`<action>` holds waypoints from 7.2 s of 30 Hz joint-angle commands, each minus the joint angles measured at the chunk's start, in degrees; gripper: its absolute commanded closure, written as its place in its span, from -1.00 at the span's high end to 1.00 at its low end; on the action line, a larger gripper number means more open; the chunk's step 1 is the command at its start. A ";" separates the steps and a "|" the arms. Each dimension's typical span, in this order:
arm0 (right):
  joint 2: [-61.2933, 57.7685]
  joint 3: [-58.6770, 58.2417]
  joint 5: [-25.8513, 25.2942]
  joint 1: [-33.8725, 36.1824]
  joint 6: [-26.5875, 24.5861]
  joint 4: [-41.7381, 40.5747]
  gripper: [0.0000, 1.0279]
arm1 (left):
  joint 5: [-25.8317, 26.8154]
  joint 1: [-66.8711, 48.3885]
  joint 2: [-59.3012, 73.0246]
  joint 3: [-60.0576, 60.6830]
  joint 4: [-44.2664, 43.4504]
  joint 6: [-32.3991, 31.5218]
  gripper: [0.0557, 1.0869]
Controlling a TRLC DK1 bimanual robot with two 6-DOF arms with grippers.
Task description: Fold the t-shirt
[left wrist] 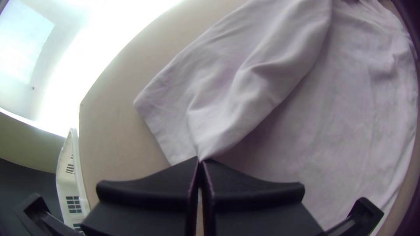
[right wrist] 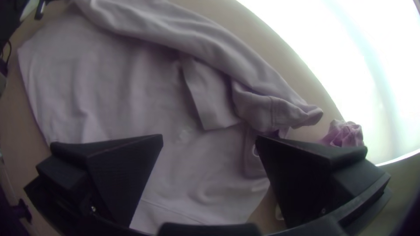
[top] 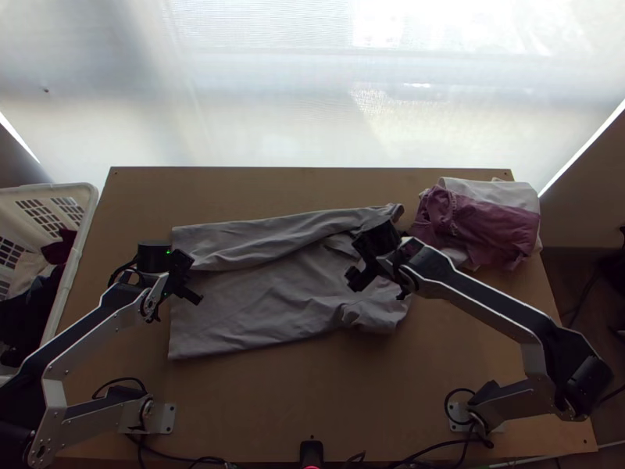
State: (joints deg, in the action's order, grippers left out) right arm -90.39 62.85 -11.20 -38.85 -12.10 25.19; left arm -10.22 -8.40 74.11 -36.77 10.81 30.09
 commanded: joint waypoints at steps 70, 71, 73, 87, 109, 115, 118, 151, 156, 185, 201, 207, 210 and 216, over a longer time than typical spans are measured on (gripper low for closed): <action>-18.51 -11.35 -17.45 -2.37 -33.78 -49.18 -0.49 | -0.07 1.20 0.69 0.83 -1.49 0.59 -0.91; -18.51 -11.35 -17.45 -2.37 -33.87 -49.27 -0.63 | -0.07 1.20 0.69 0.83 -1.67 0.59 -0.91; -18.51 -11.87 -17.45 -2.28 -34.48 -49.89 -0.80 | -0.07 1.28 0.78 0.83 -1.76 0.68 -0.91; -6.73 -20.75 -15.25 -0.08 -38.00 -49.89 -0.82 | -0.07 1.20 2.18 0.48 -2.28 0.85 -0.91; 8.48 -30.68 -10.95 5.63 -42.31 -48.74 -0.82 | -0.15 1.28 2.27 0.21 -2.28 1.29 -0.91; 9.18 -33.05 -10.33 6.42 -42.48 -47.95 -0.82 | -0.07 1.20 2.18 0.21 -2.28 1.38 -0.91; 9.27 -33.58 -10.24 6.51 -42.48 -47.95 -0.82 | -0.15 1.28 1.83 0.21 -2.19 1.47 -0.91; 12.78 -37.54 -9.80 8.97 -40.37 -46.37 0.91 | -1.47 0.05 -5.55 1.53 2.64 0.06 0.91; 18.49 -37.19 -9.80 10.02 -38.97 -40.92 0.91 | -1.38 1.11 -11.97 0.83 7.30 0.06 0.91; 35.11 -26.29 -0.84 -8.52 -10.49 12.78 0.90 | 7.14 -23.94 -28.05 0.65 48.52 0.32 0.90; 31.41 -26.73 -0.93 -9.31 -9.79 7.86 0.90 | 3.71 -33.26 -25.94 2.58 47.11 2.17 0.90; 28.87 -26.38 -0.84 -13.27 -6.27 7.68 0.90 | 1.69 -32.38 -26.12 3.90 45.71 2.79 0.90; 27.46 -26.29 -0.66 -14.59 -5.57 7.59 0.90 | 1.78 -32.20 -26.38 3.82 45.35 2.79 0.90; 24.56 -26.81 -0.75 -15.03 -5.83 5.04 0.83 | 1.69 -31.59 -26.47 4.52 44.21 2.79 0.90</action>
State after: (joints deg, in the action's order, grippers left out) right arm -62.83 36.45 -11.97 -52.66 -18.39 32.42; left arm -8.05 -40.49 47.72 -32.97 56.34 32.84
